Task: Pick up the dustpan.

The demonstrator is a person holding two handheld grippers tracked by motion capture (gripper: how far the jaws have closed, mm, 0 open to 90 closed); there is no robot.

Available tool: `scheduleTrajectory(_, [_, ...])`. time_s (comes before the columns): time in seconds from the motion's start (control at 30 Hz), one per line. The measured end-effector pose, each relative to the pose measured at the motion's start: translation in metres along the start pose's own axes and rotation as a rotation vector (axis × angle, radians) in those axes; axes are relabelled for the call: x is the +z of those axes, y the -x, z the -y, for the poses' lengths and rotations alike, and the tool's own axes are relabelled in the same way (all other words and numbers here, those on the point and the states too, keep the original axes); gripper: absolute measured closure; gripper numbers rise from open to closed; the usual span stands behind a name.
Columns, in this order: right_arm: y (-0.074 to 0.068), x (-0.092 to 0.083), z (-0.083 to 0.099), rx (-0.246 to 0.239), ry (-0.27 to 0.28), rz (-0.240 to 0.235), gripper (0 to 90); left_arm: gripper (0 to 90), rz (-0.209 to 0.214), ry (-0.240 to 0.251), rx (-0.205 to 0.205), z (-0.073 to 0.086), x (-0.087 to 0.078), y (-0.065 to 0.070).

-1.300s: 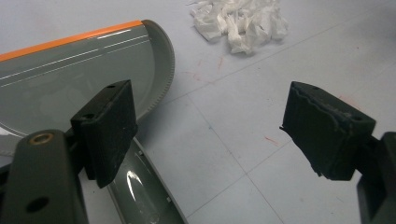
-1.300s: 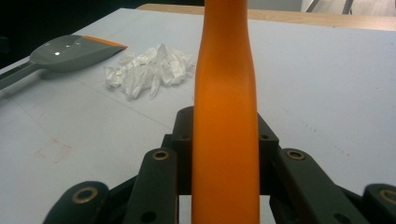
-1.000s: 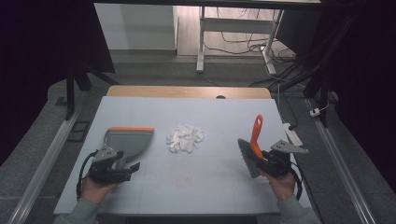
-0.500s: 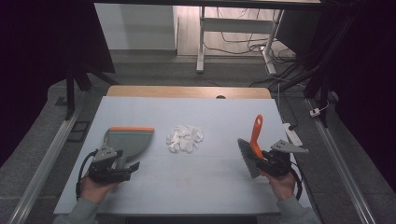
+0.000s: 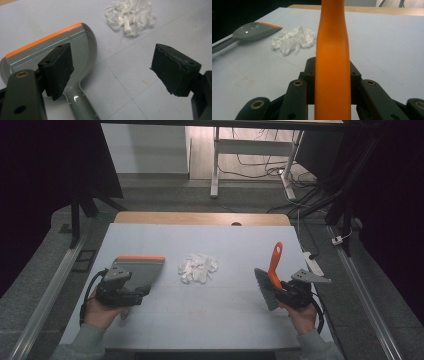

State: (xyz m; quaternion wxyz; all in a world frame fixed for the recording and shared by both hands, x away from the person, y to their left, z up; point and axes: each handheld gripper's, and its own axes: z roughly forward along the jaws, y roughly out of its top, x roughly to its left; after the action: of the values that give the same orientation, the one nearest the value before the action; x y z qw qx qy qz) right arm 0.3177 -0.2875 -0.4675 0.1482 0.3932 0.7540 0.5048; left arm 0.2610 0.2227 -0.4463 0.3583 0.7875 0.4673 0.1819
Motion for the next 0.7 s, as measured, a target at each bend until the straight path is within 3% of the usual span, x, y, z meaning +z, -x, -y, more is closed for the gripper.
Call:
scheduleTrajectory(0.27, [-0.004,0.002,-0.001,-0.009,-0.008,0.004,70.0,21.0,-0.011,-0.034,-0.041,-0.007,-0.005,0.001])
scheduleTrajectory(0.33, [-0.005,0.002,0.0,-0.015,-0.012,0.007,70.0,20.9,-0.003,-0.075,-0.026,-0.006,-0.004,0.002])
scheduleTrajectory(0.43, [-0.005,0.001,0.0,-0.012,-0.009,0.008,70.1,21.0,-0.03,-0.113,-0.036,-0.005,-0.002,0.001])
scheduleTrajectory(0.57, [-0.005,0.0,0.001,-0.015,-0.011,0.011,70.1,20.7,-0.058,-0.191,-0.084,0.002,0.006,-0.005])
scheduleTrajectory(0.7, [-0.004,0.001,0.001,-0.015,-0.014,0.011,70.0,18.9,-0.059,-0.219,-0.124,0.008,0.012,-0.011])
